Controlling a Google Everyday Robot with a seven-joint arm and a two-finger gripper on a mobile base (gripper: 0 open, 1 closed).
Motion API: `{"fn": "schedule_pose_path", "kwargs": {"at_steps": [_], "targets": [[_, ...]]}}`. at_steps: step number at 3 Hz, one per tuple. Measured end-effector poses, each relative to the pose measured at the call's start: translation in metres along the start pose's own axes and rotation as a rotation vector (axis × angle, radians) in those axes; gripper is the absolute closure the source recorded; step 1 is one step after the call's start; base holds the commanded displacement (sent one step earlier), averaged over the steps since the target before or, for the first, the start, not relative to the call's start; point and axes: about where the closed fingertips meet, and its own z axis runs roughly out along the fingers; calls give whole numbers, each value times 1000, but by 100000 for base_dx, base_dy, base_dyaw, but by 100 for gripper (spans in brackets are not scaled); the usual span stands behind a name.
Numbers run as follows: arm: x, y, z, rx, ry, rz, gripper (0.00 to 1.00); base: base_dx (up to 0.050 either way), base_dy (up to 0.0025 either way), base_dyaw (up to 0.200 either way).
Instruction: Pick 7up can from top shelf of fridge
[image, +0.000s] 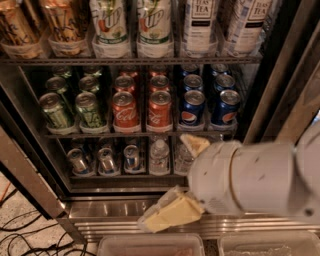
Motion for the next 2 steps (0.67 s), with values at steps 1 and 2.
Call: {"fn": "schedule_pose_path", "kwargs": {"at_steps": [1, 2], "targets": [[0, -2, 9, 48, -45, -1, 0, 0, 0, 0], [-2, -3, 9, 50, -47, -4, 0, 0, 0, 0]]}}
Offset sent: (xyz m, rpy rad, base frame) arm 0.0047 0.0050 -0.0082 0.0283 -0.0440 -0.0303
